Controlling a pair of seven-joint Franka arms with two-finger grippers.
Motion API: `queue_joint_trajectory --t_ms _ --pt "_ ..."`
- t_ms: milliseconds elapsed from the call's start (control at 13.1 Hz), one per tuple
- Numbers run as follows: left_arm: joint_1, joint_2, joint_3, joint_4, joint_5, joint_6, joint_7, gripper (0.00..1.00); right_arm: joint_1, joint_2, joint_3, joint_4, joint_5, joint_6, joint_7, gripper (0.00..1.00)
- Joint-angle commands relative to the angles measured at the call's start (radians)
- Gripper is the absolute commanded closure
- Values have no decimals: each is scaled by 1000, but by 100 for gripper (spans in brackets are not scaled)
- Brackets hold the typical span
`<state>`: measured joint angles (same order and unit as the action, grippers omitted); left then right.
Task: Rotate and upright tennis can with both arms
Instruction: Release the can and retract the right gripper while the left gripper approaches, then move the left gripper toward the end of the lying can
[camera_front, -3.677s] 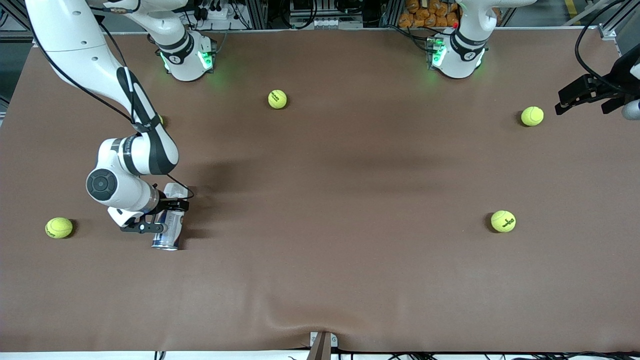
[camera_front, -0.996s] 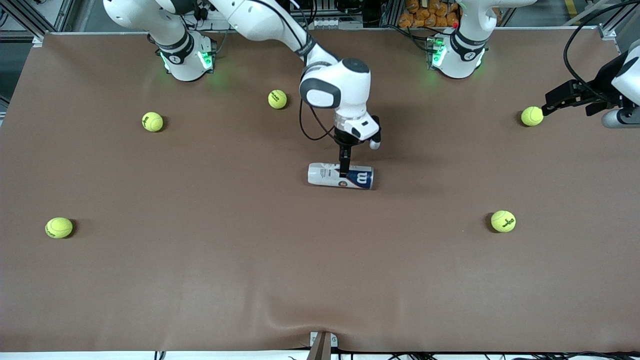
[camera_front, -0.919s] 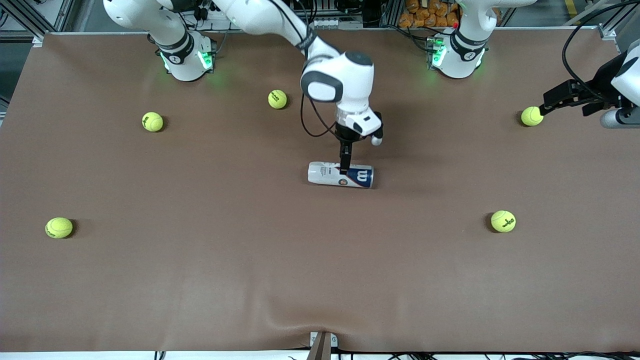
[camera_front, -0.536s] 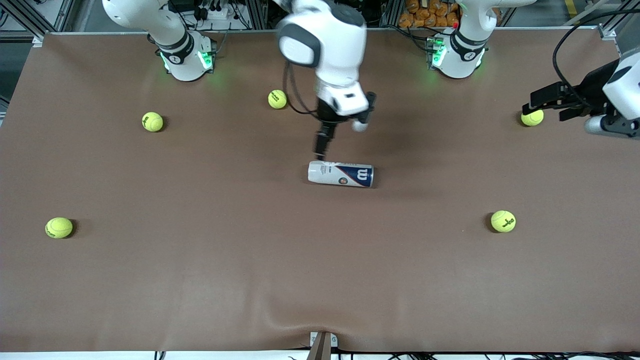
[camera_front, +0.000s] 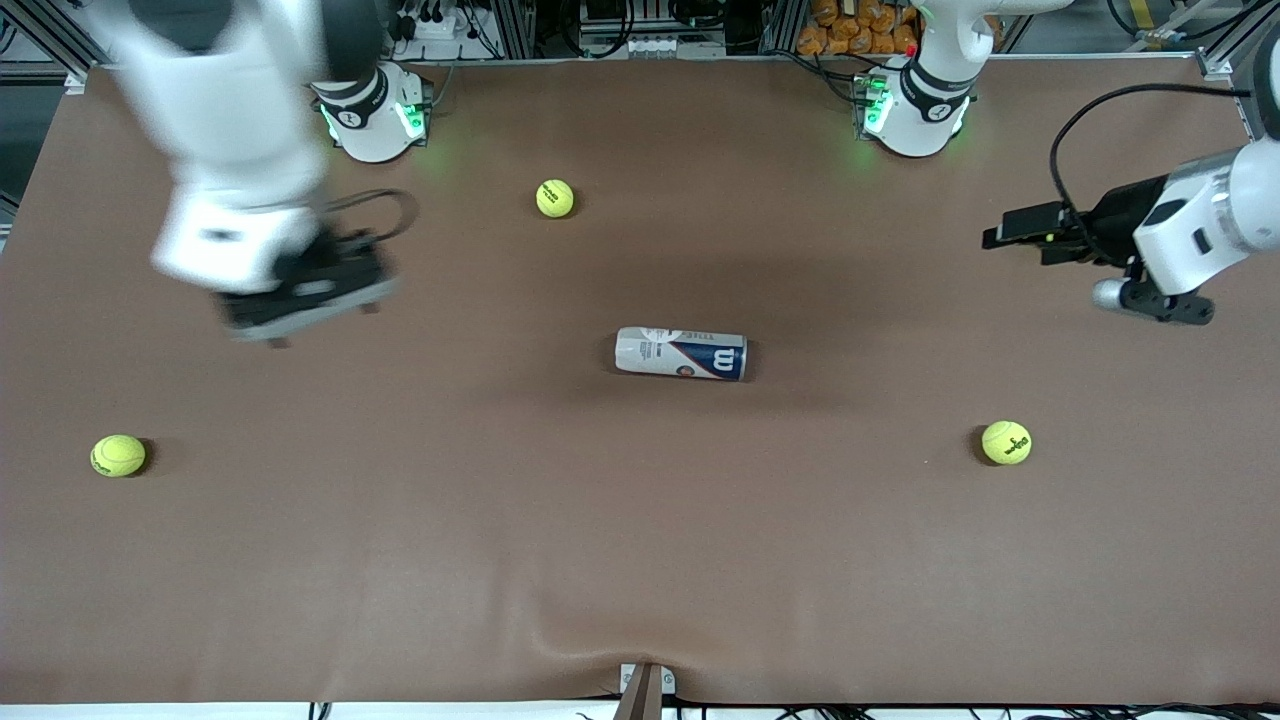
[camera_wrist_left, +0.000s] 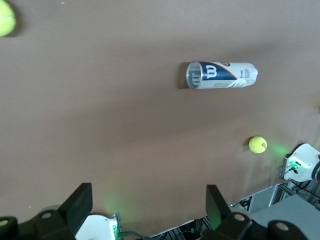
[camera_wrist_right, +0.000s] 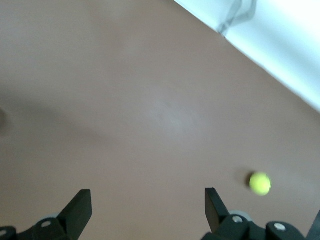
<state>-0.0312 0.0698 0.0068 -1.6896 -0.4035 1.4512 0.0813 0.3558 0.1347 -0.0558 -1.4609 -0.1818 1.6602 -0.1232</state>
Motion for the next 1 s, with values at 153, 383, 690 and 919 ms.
queue_joint_trajectory --t_ms 153,383,690,919 --pt "-1 25 -25 -161 -119 182 157 0 -279 -96 21 -41 139 -114 26 0" --pt "-1 103 -27 -271 -262 310 347 0 -327 -119 22 -53 143 -134 85 0" --pt "-19 156 -80 -323 -345 409 405 0 -316 -190 24 -139 145 -112 157 0" --pt "-18 217 -151 -390 -403 561 535 0 -327 -271 28 -258 170 -16 155 0"
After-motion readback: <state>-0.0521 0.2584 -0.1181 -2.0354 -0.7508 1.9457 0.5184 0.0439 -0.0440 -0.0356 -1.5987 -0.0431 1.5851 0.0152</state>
